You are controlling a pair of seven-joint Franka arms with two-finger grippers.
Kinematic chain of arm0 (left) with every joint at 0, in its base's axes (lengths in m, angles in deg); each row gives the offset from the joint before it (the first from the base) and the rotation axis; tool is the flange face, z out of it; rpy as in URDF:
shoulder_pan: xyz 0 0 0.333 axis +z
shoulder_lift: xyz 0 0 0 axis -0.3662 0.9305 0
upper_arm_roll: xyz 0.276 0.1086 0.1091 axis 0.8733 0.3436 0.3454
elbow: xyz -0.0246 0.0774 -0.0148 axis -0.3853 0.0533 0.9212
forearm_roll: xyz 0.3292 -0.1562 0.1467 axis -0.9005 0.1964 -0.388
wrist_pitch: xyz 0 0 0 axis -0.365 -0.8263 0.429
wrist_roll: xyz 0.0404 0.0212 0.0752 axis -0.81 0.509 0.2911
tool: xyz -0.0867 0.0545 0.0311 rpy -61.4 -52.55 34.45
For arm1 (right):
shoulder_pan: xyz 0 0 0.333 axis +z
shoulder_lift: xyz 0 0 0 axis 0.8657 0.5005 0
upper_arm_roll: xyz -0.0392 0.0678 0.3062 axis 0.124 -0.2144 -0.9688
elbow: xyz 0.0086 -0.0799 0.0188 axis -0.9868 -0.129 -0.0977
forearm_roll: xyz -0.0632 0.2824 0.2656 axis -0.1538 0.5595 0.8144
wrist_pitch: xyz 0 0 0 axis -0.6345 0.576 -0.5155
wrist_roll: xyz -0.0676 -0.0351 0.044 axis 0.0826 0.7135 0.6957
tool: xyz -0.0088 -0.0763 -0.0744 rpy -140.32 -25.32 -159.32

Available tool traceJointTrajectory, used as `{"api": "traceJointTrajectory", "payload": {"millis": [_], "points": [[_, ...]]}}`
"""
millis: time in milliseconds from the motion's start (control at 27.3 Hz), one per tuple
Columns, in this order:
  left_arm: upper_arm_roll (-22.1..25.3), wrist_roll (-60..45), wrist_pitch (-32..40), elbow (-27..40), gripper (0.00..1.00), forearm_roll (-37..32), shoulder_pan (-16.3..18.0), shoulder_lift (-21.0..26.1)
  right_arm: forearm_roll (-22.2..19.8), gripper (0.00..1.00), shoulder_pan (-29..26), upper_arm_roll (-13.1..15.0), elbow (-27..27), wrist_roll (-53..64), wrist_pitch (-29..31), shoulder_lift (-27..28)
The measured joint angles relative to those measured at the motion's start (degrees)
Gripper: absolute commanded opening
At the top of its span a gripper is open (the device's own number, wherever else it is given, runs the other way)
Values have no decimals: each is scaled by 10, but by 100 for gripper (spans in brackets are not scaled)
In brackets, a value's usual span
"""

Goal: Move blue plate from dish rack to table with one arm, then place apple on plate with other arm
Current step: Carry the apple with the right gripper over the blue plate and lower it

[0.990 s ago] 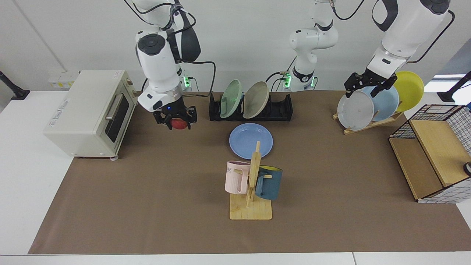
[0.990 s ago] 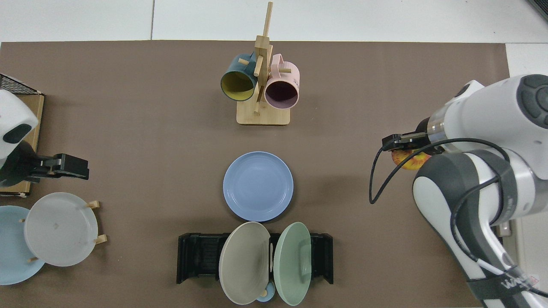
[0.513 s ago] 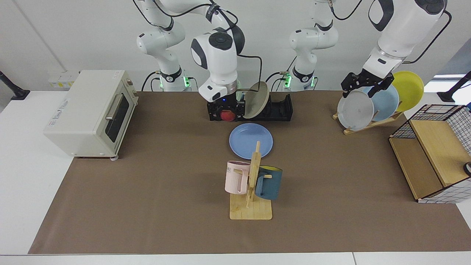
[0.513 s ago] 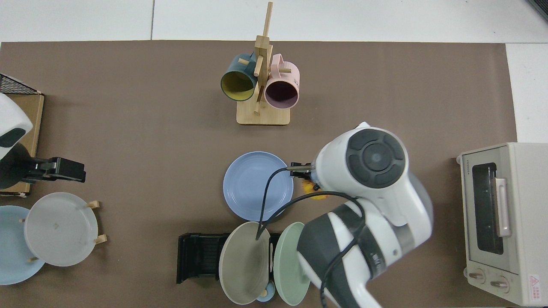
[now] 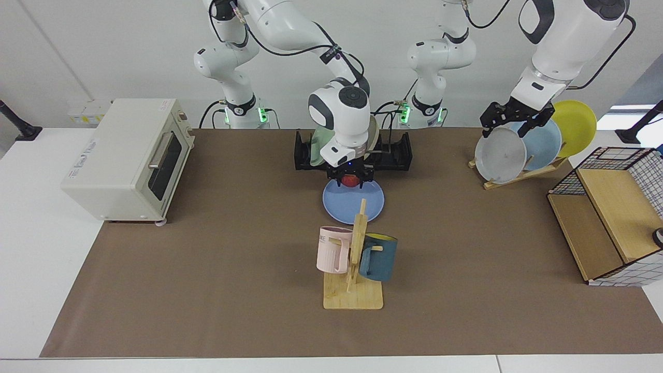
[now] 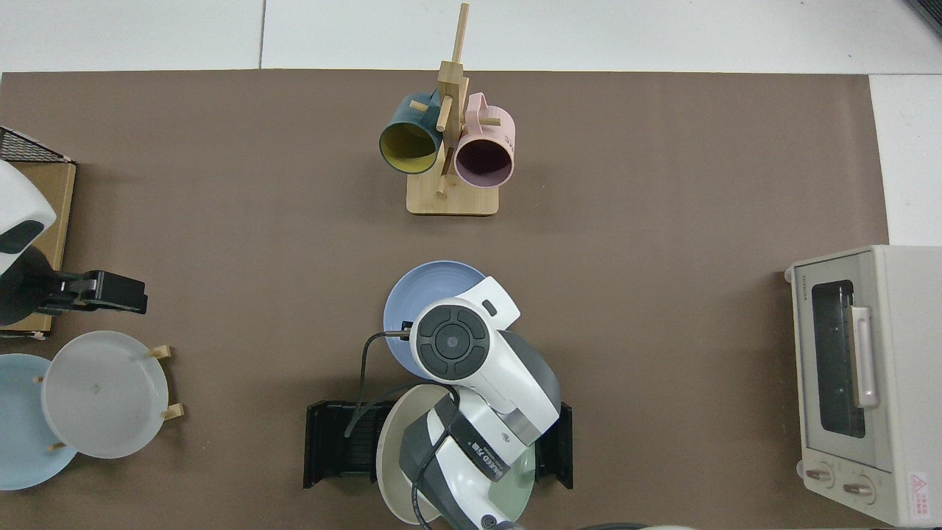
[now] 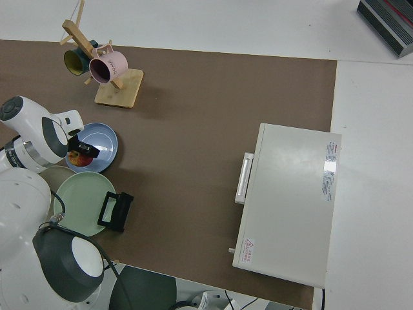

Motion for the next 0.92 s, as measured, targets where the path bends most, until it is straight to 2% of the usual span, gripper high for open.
{"api": "traceJointTrajectory", "payload": {"millis": [37, 73, 110, 147, 403, 660, 770, 916], "points": [[0, 0, 0, 0, 100, 0, 0, 0, 0, 0, 0, 0, -3, 0, 6, 4], [0, 0, 0, 0, 100, 0, 0, 0, 0, 21, 0, 1, -6, 0, 11, 7], [0, 0, 0, 0, 100, 0, 0, 0, 0, 63, 0, 2, -10, 0, 18, 10], [0, 0, 0, 0, 100, 0, 0, 0, 0, 100, 0, 3, -14, 0, 21, 11], [0, 0, 0, 0, 100, 0, 0, 0, 27, 100, -4, 8, -11, 0, 18, 11], [0, 0, 0, 0, 100, 0, 0, 0, 31, 100, -11, 15, 56, 2, -75, -5], [0, 0, 0, 0, 100, 0, 0, 0, 31, 100, -34, 17, 79, 30, -98, -26], [0, 0, 0, 0, 100, 0, 0, 0, 31, 100, -93, 19, 86, 125, -118, -62]]}}
